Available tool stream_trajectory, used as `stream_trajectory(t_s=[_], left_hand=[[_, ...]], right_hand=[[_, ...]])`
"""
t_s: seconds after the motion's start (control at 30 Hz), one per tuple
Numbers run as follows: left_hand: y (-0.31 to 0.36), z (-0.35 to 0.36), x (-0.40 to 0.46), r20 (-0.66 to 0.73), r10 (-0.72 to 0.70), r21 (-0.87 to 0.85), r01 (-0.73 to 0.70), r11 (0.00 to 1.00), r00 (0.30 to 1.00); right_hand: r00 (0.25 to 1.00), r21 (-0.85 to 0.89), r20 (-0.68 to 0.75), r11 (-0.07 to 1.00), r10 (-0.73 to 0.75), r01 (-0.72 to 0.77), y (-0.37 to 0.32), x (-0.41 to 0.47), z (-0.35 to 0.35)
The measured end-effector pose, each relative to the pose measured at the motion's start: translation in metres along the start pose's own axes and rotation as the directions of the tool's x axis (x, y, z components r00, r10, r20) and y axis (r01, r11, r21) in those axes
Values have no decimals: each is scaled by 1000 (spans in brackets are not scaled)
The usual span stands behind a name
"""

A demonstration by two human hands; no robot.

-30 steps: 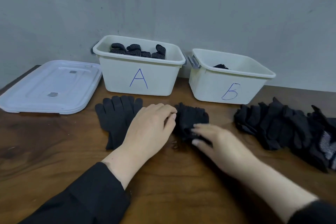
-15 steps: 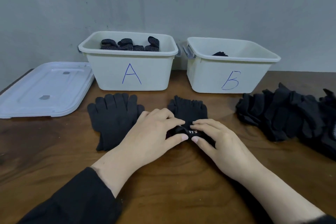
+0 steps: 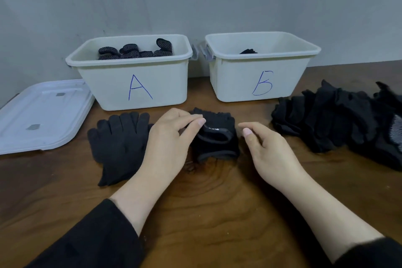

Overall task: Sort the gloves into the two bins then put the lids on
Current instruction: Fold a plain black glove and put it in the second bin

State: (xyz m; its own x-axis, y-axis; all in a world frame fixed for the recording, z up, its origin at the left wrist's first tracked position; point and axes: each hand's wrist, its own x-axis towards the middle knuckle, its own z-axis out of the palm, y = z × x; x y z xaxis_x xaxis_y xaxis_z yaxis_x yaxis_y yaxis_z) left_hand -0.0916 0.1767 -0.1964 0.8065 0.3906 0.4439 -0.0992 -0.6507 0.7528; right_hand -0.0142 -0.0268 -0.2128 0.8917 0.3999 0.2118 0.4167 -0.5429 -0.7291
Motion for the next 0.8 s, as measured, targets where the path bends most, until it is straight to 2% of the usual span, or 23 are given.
stream_trajectory(t_s=[0.13, 0.2, 0.3, 0.4, 0.53, 0.7, 0.8], left_hand=[[2, 4, 7, -85, -36, -49, 32, 998, 996], [-1, 6, 6, 10, -28, -20, 29, 999, 1000], [-5, 6, -4, 194, -10, 110, -11, 994, 981], [-5, 0, -7, 236, 6, 191, -53, 980, 972], [-3, -6, -3, 387, 5, 364, -158, 918, 922], [2, -8, -5, 469, -27, 487, -233, 842, 883], [-1, -4, -6, 440, 22, 476, -254, 842, 898]], right_hand=[[999, -24, 44, 1000, 16, -15, 1, -2, 1], [999, -18, 45, 1000, 24, -24, 2, -2, 0], [998, -34, 48, 999, 36, -34, 0, -3, -1], [997, -39, 72, 999, 39, -36, -2, -5, -1], [998, -67, 59, 997, 37, -33, -4, -3, 0], [995, -218, 62, 974, 79, -64, -5, 23, 11], [992, -189, 46, 976, 116, -106, -7, 40, 17]])
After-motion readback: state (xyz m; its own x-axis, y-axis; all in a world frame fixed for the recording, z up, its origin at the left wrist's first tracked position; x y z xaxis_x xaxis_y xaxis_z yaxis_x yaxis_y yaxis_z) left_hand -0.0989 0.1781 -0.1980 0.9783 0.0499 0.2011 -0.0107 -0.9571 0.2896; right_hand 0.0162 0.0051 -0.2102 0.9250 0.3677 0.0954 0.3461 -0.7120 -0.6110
